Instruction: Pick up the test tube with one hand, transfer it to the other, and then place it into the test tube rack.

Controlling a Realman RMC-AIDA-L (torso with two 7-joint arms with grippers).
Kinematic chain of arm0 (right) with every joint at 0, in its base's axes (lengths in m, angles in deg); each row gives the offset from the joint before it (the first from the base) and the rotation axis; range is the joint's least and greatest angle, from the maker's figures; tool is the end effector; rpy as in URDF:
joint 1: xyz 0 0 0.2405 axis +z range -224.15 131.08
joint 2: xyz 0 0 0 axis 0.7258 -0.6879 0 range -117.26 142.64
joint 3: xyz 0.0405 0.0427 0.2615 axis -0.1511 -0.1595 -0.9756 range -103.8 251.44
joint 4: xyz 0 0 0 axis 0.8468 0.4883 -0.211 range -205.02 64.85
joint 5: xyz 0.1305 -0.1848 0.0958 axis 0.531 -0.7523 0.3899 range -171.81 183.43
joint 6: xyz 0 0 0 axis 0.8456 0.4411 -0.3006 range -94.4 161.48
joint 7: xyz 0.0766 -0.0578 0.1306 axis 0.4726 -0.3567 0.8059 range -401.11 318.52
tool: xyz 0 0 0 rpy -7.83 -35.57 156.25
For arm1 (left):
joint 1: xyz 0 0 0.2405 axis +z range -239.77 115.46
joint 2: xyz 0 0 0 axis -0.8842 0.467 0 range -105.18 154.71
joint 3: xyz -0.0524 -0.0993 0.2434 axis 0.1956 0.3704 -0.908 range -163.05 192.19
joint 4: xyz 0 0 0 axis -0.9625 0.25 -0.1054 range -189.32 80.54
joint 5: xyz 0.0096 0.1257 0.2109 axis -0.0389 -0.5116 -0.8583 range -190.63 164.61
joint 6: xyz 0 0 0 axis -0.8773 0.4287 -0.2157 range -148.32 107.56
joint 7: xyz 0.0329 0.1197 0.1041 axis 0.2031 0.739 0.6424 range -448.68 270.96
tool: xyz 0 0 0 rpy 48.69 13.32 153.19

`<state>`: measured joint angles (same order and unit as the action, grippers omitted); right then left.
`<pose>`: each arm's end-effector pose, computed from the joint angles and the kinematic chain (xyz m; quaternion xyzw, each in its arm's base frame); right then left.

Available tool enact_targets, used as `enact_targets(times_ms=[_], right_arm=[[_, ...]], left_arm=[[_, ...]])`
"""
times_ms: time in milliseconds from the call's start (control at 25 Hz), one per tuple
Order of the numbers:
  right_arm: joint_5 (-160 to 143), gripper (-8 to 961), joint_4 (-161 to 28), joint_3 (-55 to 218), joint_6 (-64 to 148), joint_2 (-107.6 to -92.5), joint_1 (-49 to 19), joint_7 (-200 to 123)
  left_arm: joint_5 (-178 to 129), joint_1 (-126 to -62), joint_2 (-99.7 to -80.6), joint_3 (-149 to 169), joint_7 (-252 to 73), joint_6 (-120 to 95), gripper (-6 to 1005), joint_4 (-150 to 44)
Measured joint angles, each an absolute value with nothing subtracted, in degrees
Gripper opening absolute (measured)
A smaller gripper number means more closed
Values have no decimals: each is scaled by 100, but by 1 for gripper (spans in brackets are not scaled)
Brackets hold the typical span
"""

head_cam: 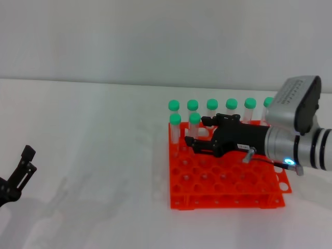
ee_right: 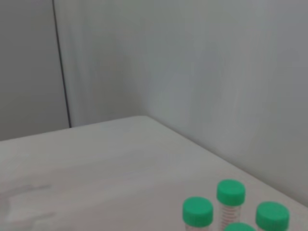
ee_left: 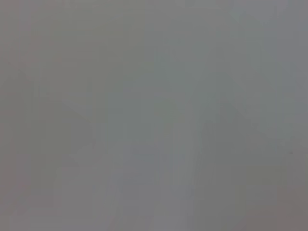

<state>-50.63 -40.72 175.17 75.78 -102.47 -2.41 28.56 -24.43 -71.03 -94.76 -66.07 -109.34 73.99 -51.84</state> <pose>0.1751 0.4616 -0.1182 -0.9432 0.1357 0.1929 0.2338 -0.3964 0.2354 -0.0066 -0.6676 -0.2018 -0.3873 0.6030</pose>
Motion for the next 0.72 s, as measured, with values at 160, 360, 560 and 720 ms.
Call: enact_targets(times_ms=[160,360,560,720], right_arm=[[-5069,731,-3976,17308,7705,-10226,-464,2858],[-5084,732,-3950,16964,8047,-10167,-759,2857],[-5088,732,-3941,16436,8555,-10116,-1200,2770],[-5064,731,-3933,15446,8813,-10218,-1785,2241]], left_arm=[[-2443,-7125,-9476,-6598,-10934,7384,893,-5184],[-2431,-7195,-9476,-6582,-10931,7378,893,-5184],[-2358,-7261,-9476,-6566,-10925,7367,893,-5184],[-2301,-7314,-9473,-6567,-10902,7358,893,-5184]])
